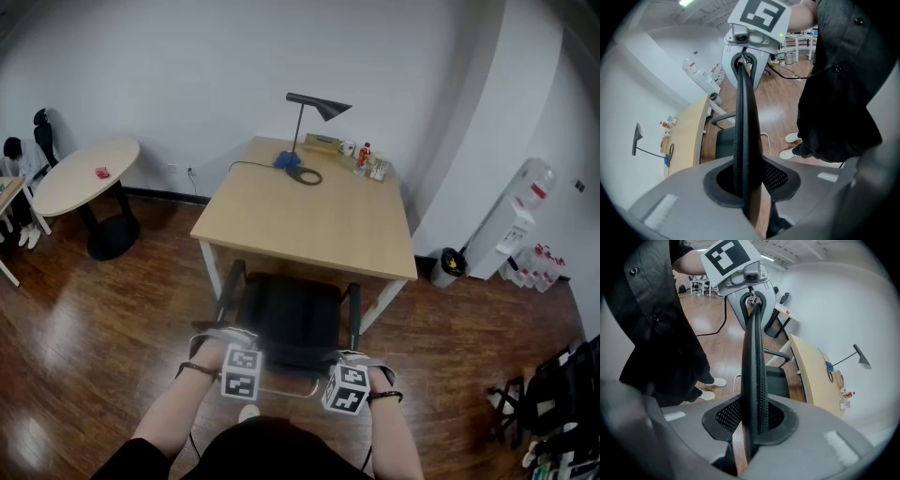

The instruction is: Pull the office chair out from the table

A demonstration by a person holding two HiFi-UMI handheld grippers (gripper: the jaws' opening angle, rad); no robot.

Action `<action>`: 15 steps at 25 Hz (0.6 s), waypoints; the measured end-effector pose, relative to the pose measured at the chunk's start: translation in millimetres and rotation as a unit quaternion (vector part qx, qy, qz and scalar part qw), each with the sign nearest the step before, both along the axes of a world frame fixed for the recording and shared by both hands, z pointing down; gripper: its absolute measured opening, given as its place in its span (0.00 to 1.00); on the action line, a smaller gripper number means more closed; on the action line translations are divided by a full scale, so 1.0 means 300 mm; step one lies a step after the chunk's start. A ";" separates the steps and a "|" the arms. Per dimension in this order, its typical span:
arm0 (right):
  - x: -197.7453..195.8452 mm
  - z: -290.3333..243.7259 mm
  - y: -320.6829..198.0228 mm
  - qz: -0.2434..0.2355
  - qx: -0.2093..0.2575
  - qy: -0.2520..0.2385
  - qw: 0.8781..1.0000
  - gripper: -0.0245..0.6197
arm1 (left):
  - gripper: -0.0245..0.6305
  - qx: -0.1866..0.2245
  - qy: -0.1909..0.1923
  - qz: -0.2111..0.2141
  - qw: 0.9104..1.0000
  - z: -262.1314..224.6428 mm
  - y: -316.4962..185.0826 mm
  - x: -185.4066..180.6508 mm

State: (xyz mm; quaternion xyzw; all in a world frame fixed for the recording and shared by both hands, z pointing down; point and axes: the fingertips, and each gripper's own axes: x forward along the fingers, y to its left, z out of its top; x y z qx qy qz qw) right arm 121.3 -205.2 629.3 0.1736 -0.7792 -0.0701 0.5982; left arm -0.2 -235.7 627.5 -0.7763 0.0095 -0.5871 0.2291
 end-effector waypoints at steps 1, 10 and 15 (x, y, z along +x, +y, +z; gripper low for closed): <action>-0.001 0.000 0.005 0.000 0.000 0.000 1.000 0.17 | 0.18 -0.001 0.000 0.000 1.000 0.000 0.006 -0.002; -0.008 -0.003 0.072 -0.002 -0.005 0.001 1.000 0.17 | 0.18 -0.003 -0.002 -0.004 1.000 -0.001 0.073 -0.012; -0.024 -0.003 0.120 -0.001 -0.007 0.000 1.000 0.17 | 0.18 -0.003 -0.004 -0.004 1.000 -0.002 0.115 -0.027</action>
